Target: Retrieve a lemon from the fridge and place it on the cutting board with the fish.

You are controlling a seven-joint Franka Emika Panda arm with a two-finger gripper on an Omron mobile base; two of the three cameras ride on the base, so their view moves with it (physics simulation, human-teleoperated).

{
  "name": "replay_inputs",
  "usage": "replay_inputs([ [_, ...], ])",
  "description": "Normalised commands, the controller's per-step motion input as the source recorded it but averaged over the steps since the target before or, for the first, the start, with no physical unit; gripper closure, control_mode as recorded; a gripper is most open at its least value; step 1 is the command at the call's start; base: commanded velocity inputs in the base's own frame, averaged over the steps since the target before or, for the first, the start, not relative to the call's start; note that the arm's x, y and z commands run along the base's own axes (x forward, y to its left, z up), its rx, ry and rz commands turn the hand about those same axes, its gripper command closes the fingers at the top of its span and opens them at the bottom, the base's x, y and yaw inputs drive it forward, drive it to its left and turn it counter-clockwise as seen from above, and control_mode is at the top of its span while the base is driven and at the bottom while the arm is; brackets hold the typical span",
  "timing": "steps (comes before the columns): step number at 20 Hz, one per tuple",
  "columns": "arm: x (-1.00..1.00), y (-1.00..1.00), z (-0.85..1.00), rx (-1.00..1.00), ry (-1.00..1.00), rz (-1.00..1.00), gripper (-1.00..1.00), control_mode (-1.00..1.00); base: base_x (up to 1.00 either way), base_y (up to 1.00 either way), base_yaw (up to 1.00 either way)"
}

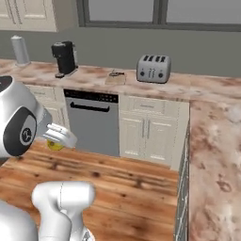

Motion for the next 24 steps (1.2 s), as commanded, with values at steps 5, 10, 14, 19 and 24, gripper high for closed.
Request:
replay_inputs([
  [5, 0.00, 0.00, 0.00, 0.00, 0.00, 0.00, 1.00, 1.00, 1.00, -0.02, 0.11],
  [10, 0.00, 0.00, 0.00, 0.00, 0.00, 0.00, 1.00, 1.00, 1.00, -0.18, 0.11],
  [14, 0.00, 0.00, 0.00, 0.00, 0.00, 0.00, 1.00, 1.00, 0.93, -0.11, 0.09],
  [19, 0.00, 0.00, 0.00, 0.00, 0.00, 0.00, 1.00, 1.00, 0.86, -0.26, 0.14],
  [24, 0.00, 0.00, 0.00, 0.00, 0.00, 0.00, 1.00, 1.00, 0.80, -0.13, 0.15],
])
